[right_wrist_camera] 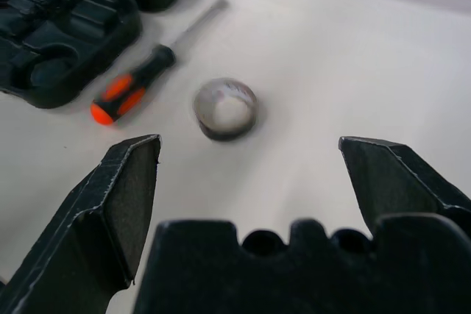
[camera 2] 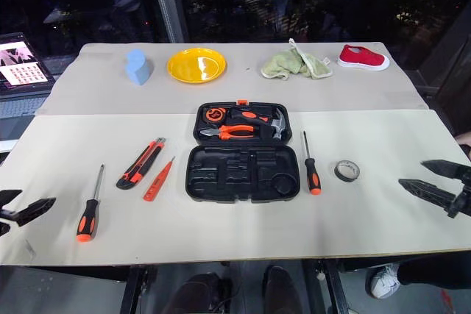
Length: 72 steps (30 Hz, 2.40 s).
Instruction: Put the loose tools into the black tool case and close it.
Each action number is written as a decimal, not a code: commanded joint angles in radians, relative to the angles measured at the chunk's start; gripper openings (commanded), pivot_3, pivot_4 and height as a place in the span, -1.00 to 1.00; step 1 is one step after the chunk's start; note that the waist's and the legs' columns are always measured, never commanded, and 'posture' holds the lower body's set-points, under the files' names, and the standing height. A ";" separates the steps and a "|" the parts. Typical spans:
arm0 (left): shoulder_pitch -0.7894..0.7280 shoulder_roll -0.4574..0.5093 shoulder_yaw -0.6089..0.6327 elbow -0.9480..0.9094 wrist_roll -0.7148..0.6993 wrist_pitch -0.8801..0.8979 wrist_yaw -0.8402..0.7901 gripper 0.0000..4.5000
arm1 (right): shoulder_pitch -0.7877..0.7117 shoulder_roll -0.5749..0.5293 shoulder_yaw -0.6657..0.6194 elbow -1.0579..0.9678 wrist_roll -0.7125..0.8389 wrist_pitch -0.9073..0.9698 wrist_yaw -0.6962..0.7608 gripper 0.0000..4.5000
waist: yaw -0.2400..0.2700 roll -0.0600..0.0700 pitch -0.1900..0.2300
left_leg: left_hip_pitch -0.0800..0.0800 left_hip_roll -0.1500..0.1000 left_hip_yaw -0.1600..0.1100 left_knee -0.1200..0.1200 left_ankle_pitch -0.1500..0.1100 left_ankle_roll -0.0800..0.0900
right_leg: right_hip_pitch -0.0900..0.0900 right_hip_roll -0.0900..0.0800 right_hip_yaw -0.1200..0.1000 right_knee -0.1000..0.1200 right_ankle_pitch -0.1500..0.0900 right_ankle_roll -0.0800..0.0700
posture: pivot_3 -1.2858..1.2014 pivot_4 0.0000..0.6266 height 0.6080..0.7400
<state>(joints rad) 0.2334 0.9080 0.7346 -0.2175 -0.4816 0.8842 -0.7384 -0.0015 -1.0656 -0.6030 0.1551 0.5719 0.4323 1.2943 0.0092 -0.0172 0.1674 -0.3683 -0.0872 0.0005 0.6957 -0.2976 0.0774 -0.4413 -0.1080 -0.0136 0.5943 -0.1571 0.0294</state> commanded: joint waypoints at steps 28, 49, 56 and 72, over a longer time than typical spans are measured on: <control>-0.207 -0.057 -0.144 -0.137 -0.122 0.705 0.369 -0.54 | -0.250 0.157 0.363 -0.785 0.373 0.212 -0.240 1.00 | 0.012 0.001 -0.001 | 0.001 -0.002 -0.002 -0.001 0.006 -0.011 | 0.000 0.001 -0.001 0.001 0.001 -0.002 | 0.03 -0.52 1.00; -1.218 -0.111 -1.157 0.382 0.294 -0.361 -0.576 -0.61 | -0.027 0.168 0.170 -0.795 0.316 0.233 -0.514 1.00 | 0.022 -0.008 -0.001 | -0.022 -0.008 -0.001 0.005 0.010 0.007 | -0.019 0.004 -0.009 0.000 0.005 0.000 | 0.03 -0.52 1.00; -1.396 -0.347 -1.334 0.625 0.476 -0.421 -0.610 -0.61 | 0.036 0.210 0.086 -0.835 0.339 0.240 -0.625 1.00 | 0.007 -0.009 0.000 | -0.022 -0.007 -0.001 0.007 0.010 0.007 | -0.016 0.002 -0.010 -0.002 0.005 0.000 | 0.03 -0.52 1.00; -1.442 -0.474 -1.320 0.864 0.649 -0.523 -0.585 -0.61 | 0.179 0.260 -0.021 -0.904 0.350 0.220 -0.679 1.00 | 0.011 -0.009 0.000 | -0.023 -0.005 0.001 0.018 0.007 0.016 | -0.016 0.002 -0.002 0.002 0.007 0.003 | 0.03 -0.52 1.00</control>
<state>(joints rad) -1.1764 0.4362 -0.6103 0.6494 0.1548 0.3886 -1.3262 0.1805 -0.8057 -0.5971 -0.7291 0.9079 0.6727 0.6173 0.0197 -0.0258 0.1673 -0.3911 -0.0923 0.0019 0.7142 -0.2901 0.0934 -0.4569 -0.1065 -0.0154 0.5959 -0.1497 0.0323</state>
